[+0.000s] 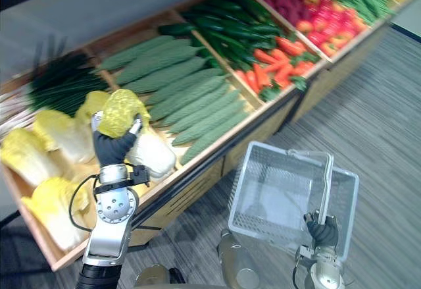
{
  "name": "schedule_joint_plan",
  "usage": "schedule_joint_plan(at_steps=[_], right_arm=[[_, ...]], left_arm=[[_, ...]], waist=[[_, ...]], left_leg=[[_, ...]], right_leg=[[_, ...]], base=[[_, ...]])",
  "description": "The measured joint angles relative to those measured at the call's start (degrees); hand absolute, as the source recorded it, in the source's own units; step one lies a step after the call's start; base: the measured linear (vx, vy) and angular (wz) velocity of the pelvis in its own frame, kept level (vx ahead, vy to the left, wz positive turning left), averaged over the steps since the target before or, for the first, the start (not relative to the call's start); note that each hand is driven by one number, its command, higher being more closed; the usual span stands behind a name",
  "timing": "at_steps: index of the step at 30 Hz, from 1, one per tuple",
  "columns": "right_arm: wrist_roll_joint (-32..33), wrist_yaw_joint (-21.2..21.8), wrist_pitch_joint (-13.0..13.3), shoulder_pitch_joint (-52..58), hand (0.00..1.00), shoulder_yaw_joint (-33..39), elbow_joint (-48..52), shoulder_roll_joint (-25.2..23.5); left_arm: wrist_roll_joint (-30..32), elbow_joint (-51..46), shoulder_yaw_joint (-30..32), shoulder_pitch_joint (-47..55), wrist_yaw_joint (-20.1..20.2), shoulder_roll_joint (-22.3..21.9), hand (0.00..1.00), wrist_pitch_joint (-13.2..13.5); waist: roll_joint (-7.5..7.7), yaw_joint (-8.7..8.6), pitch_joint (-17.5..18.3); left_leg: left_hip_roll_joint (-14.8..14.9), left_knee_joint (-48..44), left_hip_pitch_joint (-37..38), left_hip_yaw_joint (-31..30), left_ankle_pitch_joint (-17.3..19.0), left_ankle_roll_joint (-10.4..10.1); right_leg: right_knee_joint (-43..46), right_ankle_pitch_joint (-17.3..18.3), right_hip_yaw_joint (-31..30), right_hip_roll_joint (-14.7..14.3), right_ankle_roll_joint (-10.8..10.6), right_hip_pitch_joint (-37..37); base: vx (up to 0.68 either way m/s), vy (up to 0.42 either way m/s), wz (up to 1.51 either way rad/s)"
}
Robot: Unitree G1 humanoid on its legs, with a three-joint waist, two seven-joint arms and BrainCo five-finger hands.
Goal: Pick vegetable in the basket
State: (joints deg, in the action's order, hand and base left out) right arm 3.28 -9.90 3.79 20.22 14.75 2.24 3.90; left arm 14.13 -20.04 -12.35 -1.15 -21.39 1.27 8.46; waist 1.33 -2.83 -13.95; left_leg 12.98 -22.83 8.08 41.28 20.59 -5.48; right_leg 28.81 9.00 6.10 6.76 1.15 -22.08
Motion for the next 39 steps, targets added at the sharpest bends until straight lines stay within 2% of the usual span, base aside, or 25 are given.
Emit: schedule_joint_plan(at_steps=[1,2,4,5,6,7,8,9,10,11,12,13,16,17,18,19,20,21,24,28,31,35,37,38,39], right_arm=[[-0.3,0.0,0.0,-0.7,1.00,-0.7,-0.1,0.0],[-1.4,0.0,0.0,-2.4,1.00,-1.6,-0.5,0.1],[-2.5,0.0,0.0,-5.8,1.00,-2.2,-1.5,0.6],[-3.0,0.1,0.0,-7.7,1.00,-2.8,-1.6,1.4],[-3.2,0.1,0.0,-8.3,1.00,-3.0,-1.6,1.8],[-3.3,0.2,0.0,-9.8,1.00,-4.1,-1.6,3.1],[-3.1,0.4,0.0,-10.8,1.00,-5.3,-1.6,4.5],[-3.1,0.5,0.0,-11.2,1.00,-5.8,-1.5,5.3],[-2.4,0.8,0.3,-11.6,1.00,-6.9,-1.5,6.9],[-1.4,1.4,0.3,-12.1,1.00,-7.5,-1.5,7.9],[-1.0,1.4,0.3,-12.4,1.00,-8.0,-1.5,8.3],[-0.3,1.7,0.3,-12.6,1.00,-8.9,-1.5,8.6],[1.4,3.8,0.3,-13.1,1.00,-10.7,-1.6,9.0],[3.2,3.8,0.3,-13.7,1.00,-11.4,-1.9,9.0],[3.6,3.8,0.3,-13.6,1.00,-11.4,-1.9,9.2],[4.6,3.9,0.3,-13.6,1.00,-11.7,-2.5,9.8],[5.2,4.0,0.3,-13.4,1.00,-12.1,-3.0,9.8],[7.0,4.8,0.3,-12.8,1.00,-12.9,-2.9,9.9],[10.0,7.5,0.2,-10.8,1.00,-14.2,-2.8,10.4],[13.1,10.7,-0.5,-10.0,1.00,-18.4,-2.5,11.5],[15.4,13.5,-0.6,-10.1,1.00,-21.1,0.3,13.2],[18.4,15.2,-0.6,-10.4,1.00,-23.2,3.1,13.3],[19.6,15.3,-0.5,-10.5,1.00,-24.6,3.9,13.2],[20.1,15.3,-0.5,-10.8,1.00,-25.5,3.9,12.8],[20.4,15.3,-0.6,-10.9,1.00,-26.0,3.9,12.5]], left_arm=[[0.0,0.4,-0.2,0.0,0.1,0.1,1.00,0.5],[0.0,1.9,-0.5,-0.4,0.2,0.0,1.00,1.2],[-0.1,6.2,-1.0,-2.2,0.3,0.0,1.00,1.5],[-0.2,9.8,-1.2,-3.7,0.7,0.0,1.00,1.4],[-0.4,11.9,-1.7,-4.7,1.2,-0.1,1.00,1.3],[-0.8,15.0,-3.0,-6.2,2.0,0.1,1.00,1.2],[-1.2,16.9,-4.6,-7.4,3.1,0.1,1.00,1.2],[-1.2,17.5,-5.6,-7.8,3.7,0.1,1.00,1.3],[-1.2,19.0,-7.6,-8.8,4.0,0.6,1.00,1.3],[-1.2,19.9,-9.7,-9.4,4.5,0.6,1.00,1.5],[-1.2,20.1,-10.2,-9.3,4.8,0.5,1.00,1.6],[-1.2,20.7,-10.7,-9.0,5.2,0.6,1.00,1.6],[-1.2,22.4,-10.5,-8.6,5.2,1.2,1.00,1.6],[-1.1,24.0,-10.5,-8.9,5.2,1.1,1.00,1.4],[-1.1,24.6,-10.5,-9.0,5.3,1.0,1.00,1.3],[-1.0,25.4,-10.5,-9.1,5.3,0.9,1.00,1.3],[-0.9,26.2,-10.5,-9.1,5.3,1.2,1.00,1.1],[-0.5,27.4,-10.6,-9.3,5.5,1.3,1.00,0.7],[2.1,29.7,-12.0,-12.5,6.3,1.4,1.00,0.4],[4.8,33.5,-14.1,-17.2,6.3,2.5,1.00,-0.8],[9.5,36.5,-15.2,-19.5,6.4,2.5,1.00,-1.9],[14.9,41.1,-18.3,-22.9,7.6,2.5,1.00,-2.5],[17.7,42.8,-19.9,-23.7,7.9,2.4,1.00,-2.6],[18.7,43.6,-20.4,-23.7,8.3,2.5,0.00,-2.7],[19.4,44.1,-20.7,-23.7,8.6,2.5,0.00,-2.8]], waist=[[-0.03,-0.12,0.3],[-0.44,-0.26,1.2],[-0.62,-0.52,1.4],[-0.89,-1.25,1.5],[-1.42,-1.91,1.7],[-1.95,-2.88,1.9],[-1.94,-3.07,1.9],[-1.94,-2.97,1.9],[-1.98,-2.96,1.9],[-1.92,-3.07,1.9],[-1.92,-3.03,1.9],[-1.81,-2.68,1.9],[-1.89,-2.36,1.9],[-2.39,-1.99,2.1],[-2.84,-1.72,2.2],[-3.81,-1.59,2.3],[-3.39,-1.62,2.4],[-2.25,-3.00,3.0],[-1.95,-3.35,3.2],[-1.70,-3.59,3.3],[-1.71,-4.38,3.4],[-1.70,-5.89,3.4],[-1.66,-5.89,3.4],[-1.60,-5.84,3.4],[-1.56,-5.75,3.4]], left_leg=[[0.0,0.3,0.7,1.6,0.0,0.0],[0.2,1.5,1.4,3.3,0.0,0.1],[-0.1,3.1,3.8,6.6,0.0,0.1],[0.6,2.1,4.9,7.8,-0.1,0.1],[1.4,1.1,5.3,8.0,-0.2,0.3],[3.3,-2.8,5.9,8.8,-1.2,1.9],[5.7,-10.1,5.8,8.0,-4.2,6.8],[6.8,-14.3,5.0,6.1,-7.2,9.3],[6.8,-19.7,2.6,0.2,-6.0,7.7],[4.7,-22.3,-1.1,-6.9,-3.4,6.6],[3.5,-22.6,-3.1,-10.7,-2.2,6.6],[1.0,-21.8,-6.6,-16.7,-0.6,5.0],[-3.2,-15.0,-13.4,-26.1,-0.5,4.5],[-5.2,-8.7,-15.9,-30.7,-1.3,3.3],[-5.4,-4.5,-16.3,-32.1,-3.6,2.0],[-5.2,0.2,-16.1,-33.4,-10.8,2.7],[-5.5,0.7,-15.1,-32.7,-10.8,2.6],[-7.7,4.2,-13.3,-31.4,-11.3,3.6],[-10.9,10.5,-10.9,-29.6,-12.8,5.5],[-10.9,11.7,-10.4,-29.1,-13.2,5.6],[-10.9,13.1,-9.5,-27.8,-13.2,5.5],[-11.0,14.9,-8.1,-27.1,-13.3,5.5],[-11.1,15.1,-8.0,-27.1,-13.3,5.6],[-11.1,15.2,-7.9,-27.2,-13.3,5.6],[-11.1,15.4,-7.9,-27.2,-13.3,5.6]], right_leg=[[0.0,-0.4,4.5,2.0,1.3,0.1],[0.1,-0.6,12.2,4.9,2.7,0.0],[1.6,-1.5,20.6,8.0,2.7,0.3],[1.6,-2.6,19.4,6.3,1.6,-0.3],[1.4,-2.6,17.8,4.7,1.7,-0.4],[0.8,-2.5,14.9,1.3,2.0,0.0],[-0.7,-2.6,11.2,-1.4,2.2,1.2],[-1.8,-2.7,9.5,-2.4,2.3,2.3],[-4.2,-3.0,6.4,-3.6,2.5,4.7],[-7.0,-3.6,3.0,-4.5,2.1,7.3],[-8.4,-3.9,1.5,-4.7,2.0,8.7],[-10.4,-4.4,-1.4,-4.8,1.4,11.0],[-12.4,-4.7,-7.5,-4.5,0.4,13.7],[-12.4,-4.7,-11.0,-4.6,-1.4,14.3],[-12.0,-4.5,-11.8,-5.1,-2.2,14.3],[-11.7,-3.7,-14.5,-6.7,-3.8,14.4],[-11.8,-3.9,-15.9,-6.3,-4.5,14.6],[-14.0,-4.4,-17.2,-4.2,-5.8,15.5],[-18.7,-5.8,-18.9,-1.2,-7.7,16.6],[-22.1,-7.1,-19.1,-1.2,-7.4,17.6],[-23.2,-7.5,-20.4,-1.4,-7.2,17.7],[-23.2,-7.6,-20.6,-1.3,-7.1,17.9],[-23.2,-7.6,-20.5,-0.9,-7.1,17.9],[-23.2,-7.7,-20.4,-0.8,-7.1,17.9],[-23.2,-7.7,-20.4,-0.8,-7.1,17.9]], base=[[0.11,-0.002,-1.65],[0.09,-0.003,-1.37],[0.16,-0.091,-1.74],[0.22,-0.148,-1.63],[0.31,-0.190,-1.63],[0.34,-0.160,-1.77],[0.35,-0.140,-1.86],[0.32,-0.050,-1.77],[0.29,0.018,-1.51],[0.27,0.056,-1.40],[0.24,0.119,-1.30],[0.23,0.163,-1.17],[0.21,0.256,-1.22],[0.14,0.294,-1.06],[0.14,0.377,-1.32],[0.08,0.263,-0.92],[0.12,0.297,-0.75],[0.12,0.258,-0.36],[0.11,0.215,-0.18],[0.11,0.051,-0.07],[0.11,0.014,-0.22],[0.07,0.019,-0.10],[0.02,0.028,0.01],[0.00,0.024,0.03],[-0.01,0.012,0.05]])
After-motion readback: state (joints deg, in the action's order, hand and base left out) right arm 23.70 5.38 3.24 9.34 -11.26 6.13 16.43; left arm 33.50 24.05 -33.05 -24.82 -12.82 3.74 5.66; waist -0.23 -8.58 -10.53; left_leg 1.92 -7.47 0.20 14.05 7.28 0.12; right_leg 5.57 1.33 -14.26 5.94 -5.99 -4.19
